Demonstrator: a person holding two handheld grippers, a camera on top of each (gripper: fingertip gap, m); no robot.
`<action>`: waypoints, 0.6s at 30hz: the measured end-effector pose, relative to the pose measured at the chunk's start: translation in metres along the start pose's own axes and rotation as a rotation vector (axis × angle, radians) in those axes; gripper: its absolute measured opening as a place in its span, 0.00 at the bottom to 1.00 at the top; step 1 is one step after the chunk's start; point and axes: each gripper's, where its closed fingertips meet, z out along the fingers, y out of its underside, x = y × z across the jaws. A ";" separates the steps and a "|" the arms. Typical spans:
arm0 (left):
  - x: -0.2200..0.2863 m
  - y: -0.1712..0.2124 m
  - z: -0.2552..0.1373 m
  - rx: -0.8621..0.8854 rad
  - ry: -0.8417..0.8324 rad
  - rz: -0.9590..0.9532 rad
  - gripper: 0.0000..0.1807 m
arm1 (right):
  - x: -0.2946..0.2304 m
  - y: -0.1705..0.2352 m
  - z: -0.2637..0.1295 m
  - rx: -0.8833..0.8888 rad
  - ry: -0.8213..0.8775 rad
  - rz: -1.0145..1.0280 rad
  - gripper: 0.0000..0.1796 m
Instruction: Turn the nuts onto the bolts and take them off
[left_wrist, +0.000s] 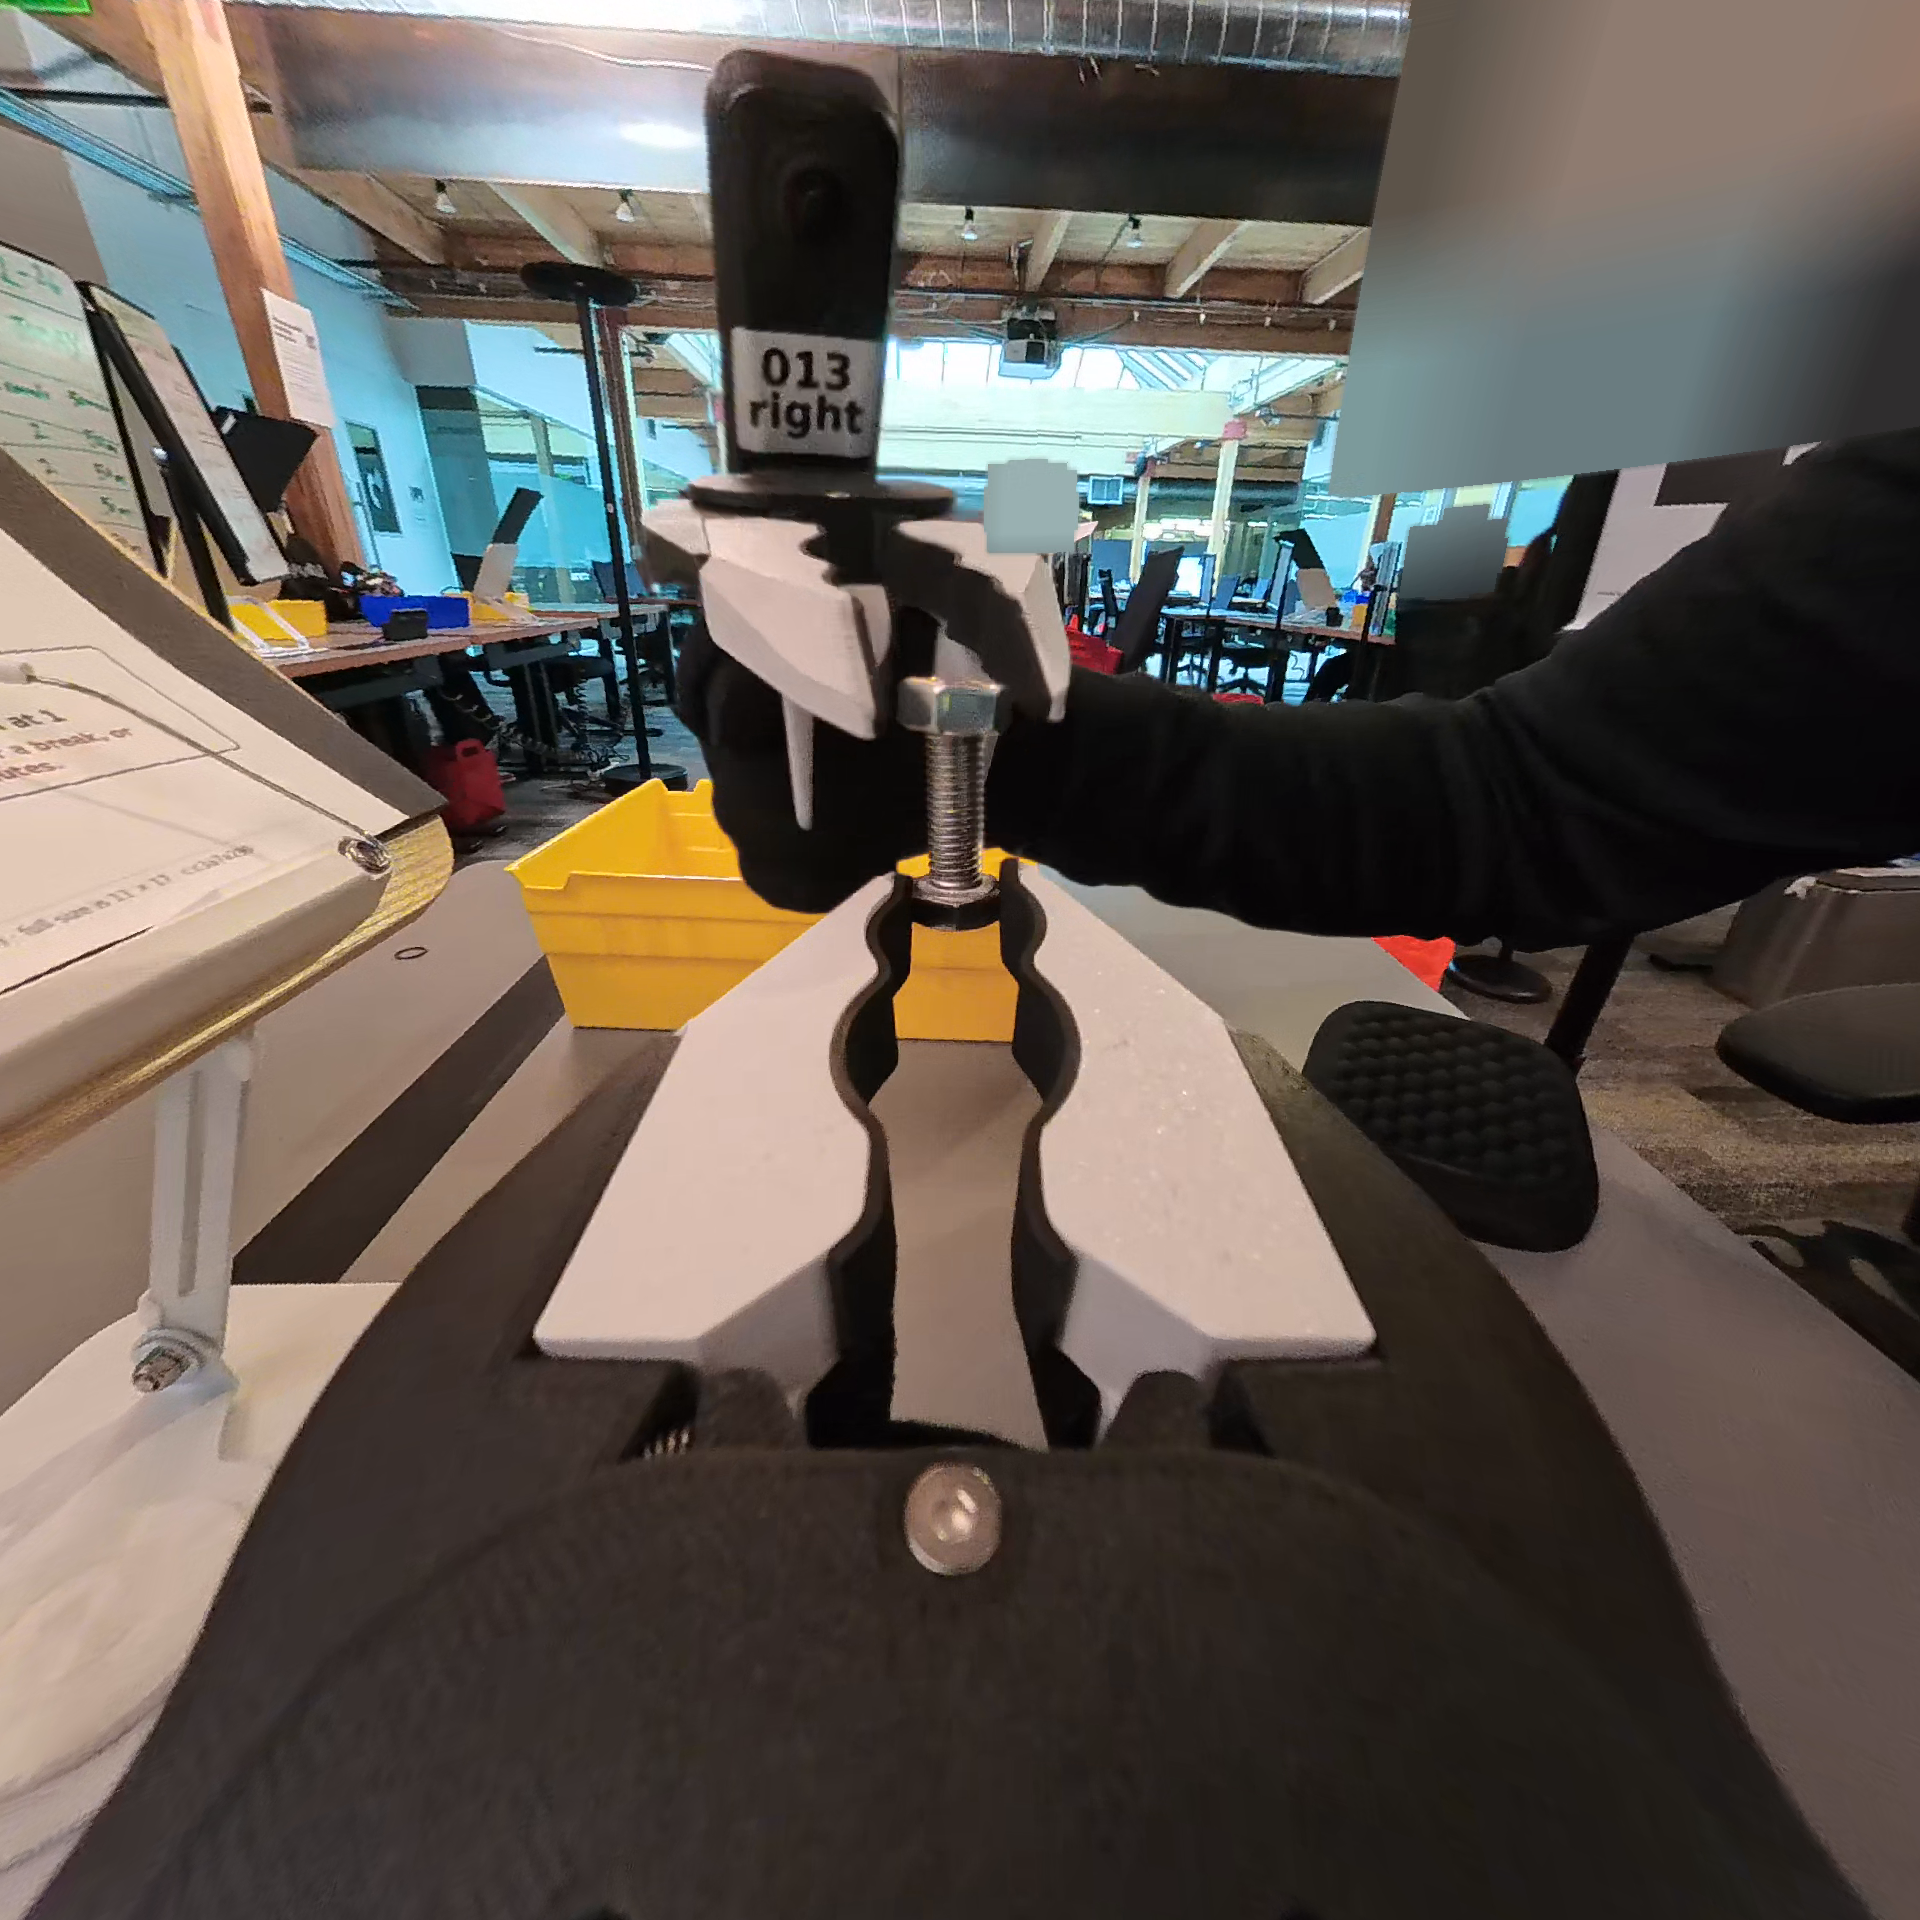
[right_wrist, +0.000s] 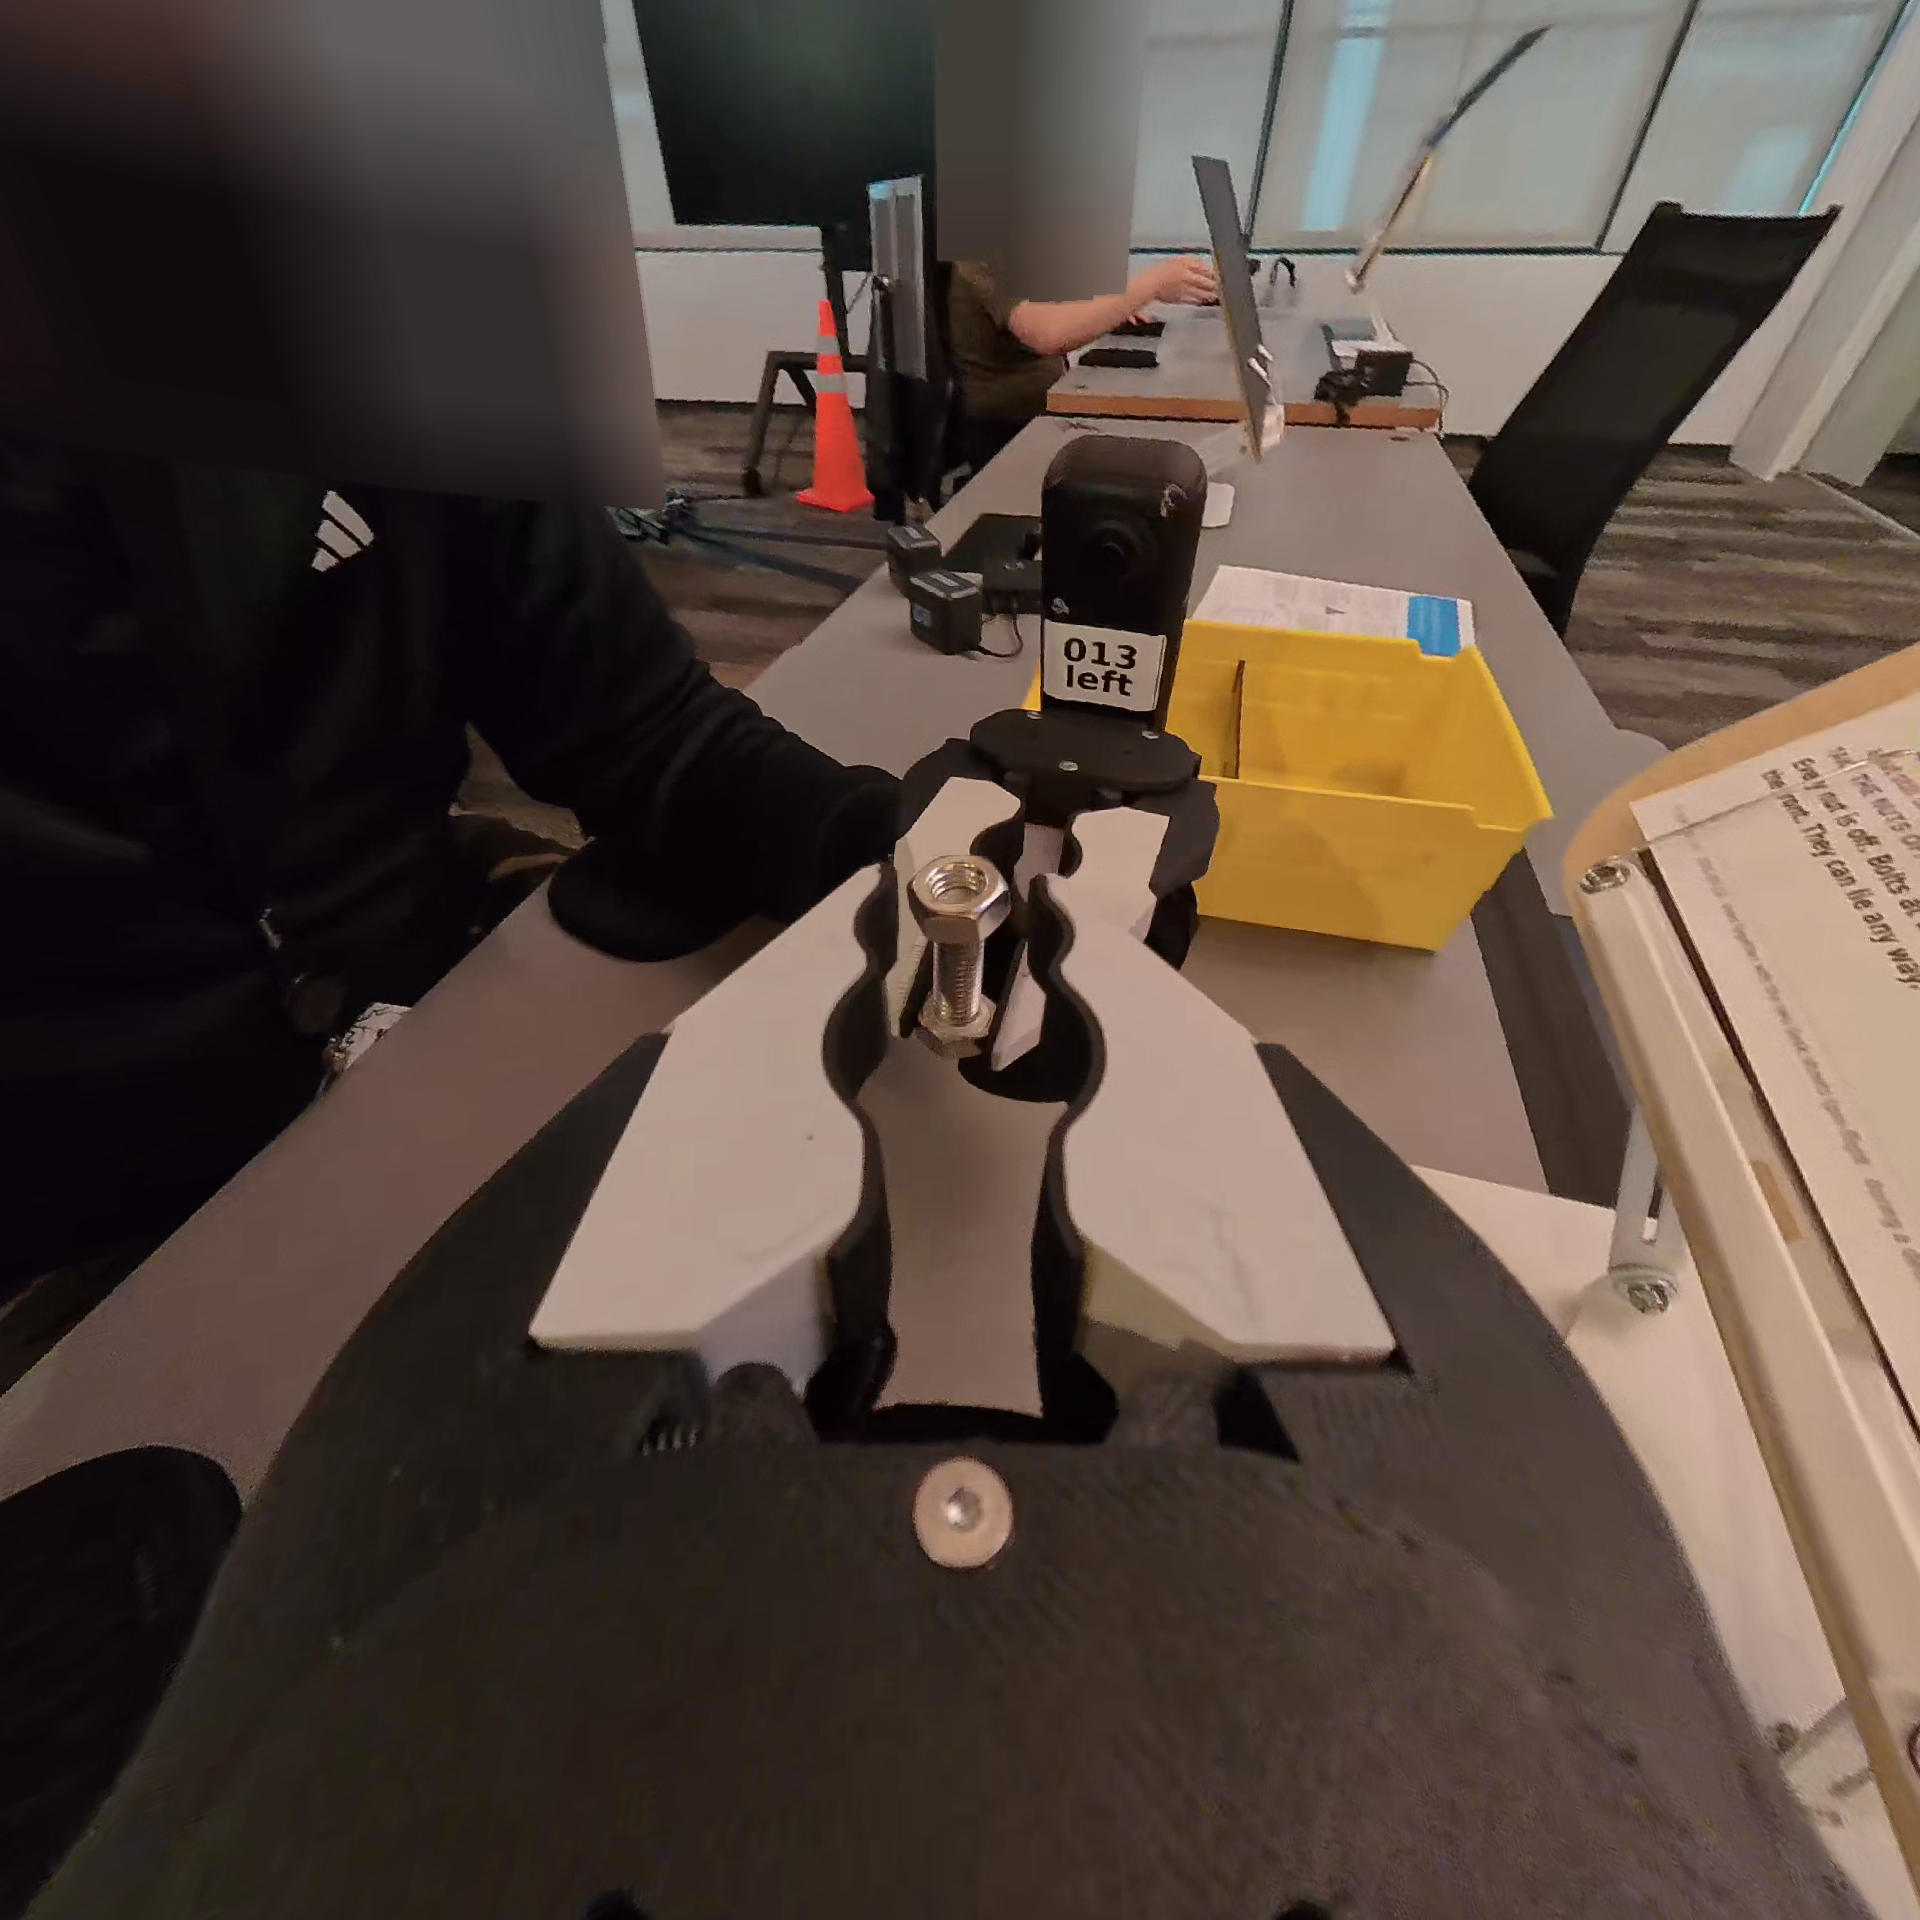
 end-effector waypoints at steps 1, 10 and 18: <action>0.001 0.000 0.001 -0.002 0.005 0.000 0.08 | -0.001 0.000 0.000 0.008 -0.012 -0.002 0.10; -0.002 0.003 0.002 -0.020 -0.024 0.014 0.08 | 0.001 0.002 -0.002 -0.002 0.023 0.007 0.09; -0.008 0.004 0.003 -0.025 -0.070 0.020 0.08 | 0.008 0.004 -0.005 0.030 0.183 0.020 0.09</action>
